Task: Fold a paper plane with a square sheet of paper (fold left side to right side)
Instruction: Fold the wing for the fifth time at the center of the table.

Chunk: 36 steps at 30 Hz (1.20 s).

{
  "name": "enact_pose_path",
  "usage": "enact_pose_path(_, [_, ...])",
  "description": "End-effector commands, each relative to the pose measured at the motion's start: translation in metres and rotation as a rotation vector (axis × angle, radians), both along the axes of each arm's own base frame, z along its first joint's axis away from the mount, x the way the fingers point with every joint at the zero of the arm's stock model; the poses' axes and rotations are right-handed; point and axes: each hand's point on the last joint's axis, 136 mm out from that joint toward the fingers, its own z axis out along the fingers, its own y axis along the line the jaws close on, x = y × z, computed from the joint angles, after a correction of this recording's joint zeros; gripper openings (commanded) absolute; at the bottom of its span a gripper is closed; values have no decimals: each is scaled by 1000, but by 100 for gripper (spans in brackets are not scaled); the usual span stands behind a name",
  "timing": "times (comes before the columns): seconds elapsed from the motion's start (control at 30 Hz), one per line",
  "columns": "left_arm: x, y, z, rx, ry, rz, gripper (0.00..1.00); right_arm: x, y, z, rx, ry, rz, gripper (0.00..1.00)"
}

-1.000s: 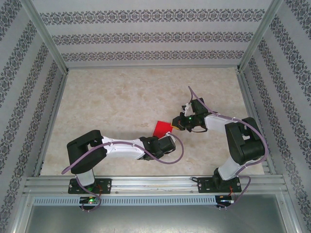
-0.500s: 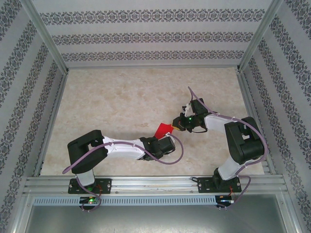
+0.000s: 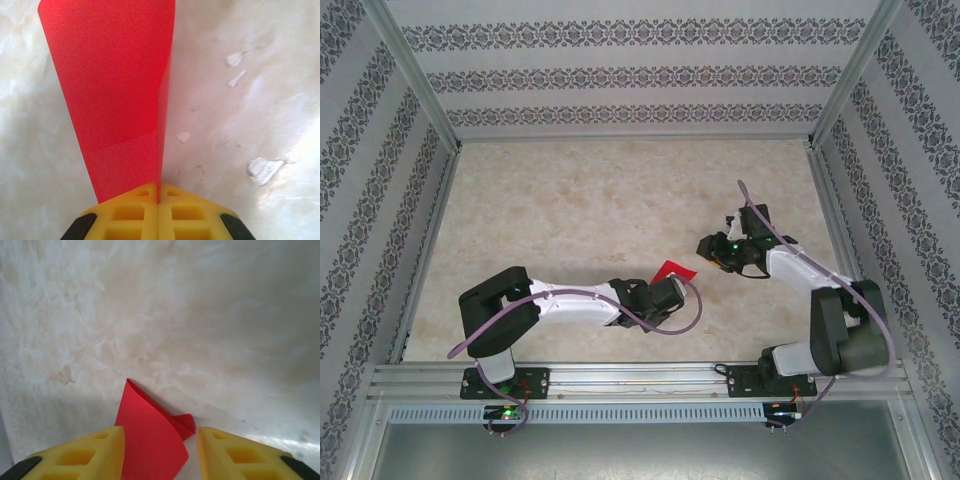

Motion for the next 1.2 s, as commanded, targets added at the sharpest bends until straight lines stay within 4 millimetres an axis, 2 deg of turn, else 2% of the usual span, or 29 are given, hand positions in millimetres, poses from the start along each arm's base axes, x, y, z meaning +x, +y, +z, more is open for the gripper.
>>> enact_pose_path(0.0, [-6,-4,8,-43,111,-4,4,-19,-21,-7,-100,13,-22,44])
enact_pose_path(0.23, [-9,-14,6,-126,322,23,2,-37,-26,2,-82,-51,-26,48])
enact_pose_path(0.53, [-3,-25,6,-314,573,116,2,-50,-18,-6,-32,-49,3,48])
enact_pose_path(0.87, [15,-30,18,-558,725,220,2,-55,-5,-9,56,-72,16,49])
enact_pose_path(1.17, [29,-30,27,-739,773,287,1,-49,15,-11,131,-103,1,49])
